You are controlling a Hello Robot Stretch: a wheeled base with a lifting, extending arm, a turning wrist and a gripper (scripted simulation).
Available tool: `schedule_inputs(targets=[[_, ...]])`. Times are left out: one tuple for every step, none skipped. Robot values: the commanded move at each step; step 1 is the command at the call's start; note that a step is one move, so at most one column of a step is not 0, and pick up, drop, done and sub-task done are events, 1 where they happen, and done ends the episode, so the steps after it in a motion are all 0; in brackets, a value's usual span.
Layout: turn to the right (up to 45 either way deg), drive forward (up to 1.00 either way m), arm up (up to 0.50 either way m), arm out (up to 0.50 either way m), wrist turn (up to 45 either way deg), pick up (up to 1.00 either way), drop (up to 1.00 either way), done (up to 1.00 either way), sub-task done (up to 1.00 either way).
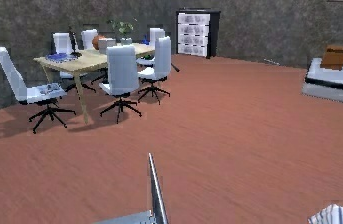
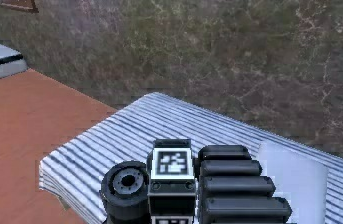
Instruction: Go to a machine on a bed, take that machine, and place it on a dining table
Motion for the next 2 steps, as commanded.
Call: schedule_inputs(targets=[[45.0, 0.00, 0.00, 0.00, 0.0, 0.00, 0.00, 0.00, 0.00], [-15.0, 0.00, 0.00, 0.00, 0.0, 0.00, 0.00, 0.00, 0.00]])
